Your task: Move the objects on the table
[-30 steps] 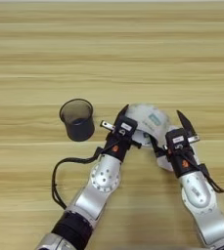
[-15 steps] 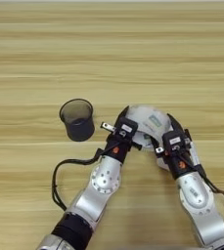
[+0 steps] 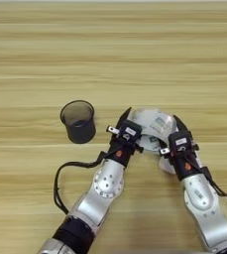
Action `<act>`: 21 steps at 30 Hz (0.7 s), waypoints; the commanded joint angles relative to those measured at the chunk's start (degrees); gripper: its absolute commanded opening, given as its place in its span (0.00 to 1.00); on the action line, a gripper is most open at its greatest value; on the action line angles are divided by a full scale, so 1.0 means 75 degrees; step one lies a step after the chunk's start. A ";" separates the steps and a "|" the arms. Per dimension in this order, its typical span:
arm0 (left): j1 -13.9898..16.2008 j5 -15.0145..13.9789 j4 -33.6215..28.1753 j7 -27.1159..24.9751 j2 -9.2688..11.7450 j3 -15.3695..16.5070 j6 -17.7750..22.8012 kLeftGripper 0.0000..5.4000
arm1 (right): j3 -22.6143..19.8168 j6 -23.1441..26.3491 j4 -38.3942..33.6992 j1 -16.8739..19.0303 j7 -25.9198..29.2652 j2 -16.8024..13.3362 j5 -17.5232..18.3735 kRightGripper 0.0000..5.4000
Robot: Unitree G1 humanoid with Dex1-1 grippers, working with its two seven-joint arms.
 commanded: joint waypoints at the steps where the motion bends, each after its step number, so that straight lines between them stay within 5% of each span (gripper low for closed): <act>1: 0.0066 -0.0198 -0.0164 -0.0249 -0.0822 -0.0233 -0.0273 0.44 | -0.0097 -0.0002 0.0108 -0.0075 -0.0103 -0.0068 -0.0077 0.36; 11: 0.0185 -0.0600 -0.0164 -0.1438 -0.0802 -0.0840 -0.0392 0.63 | -0.0155 0.0060 0.0127 -0.0140 -0.0386 -0.0059 -0.0172 0.22; 21: 0.0258 -0.0673 -0.0191 -0.1740 -0.0757 -0.1003 -0.0269 0.86 | -0.0221 0.0094 0.0049 -0.0104 -0.0465 -0.0072 -0.0169 0.19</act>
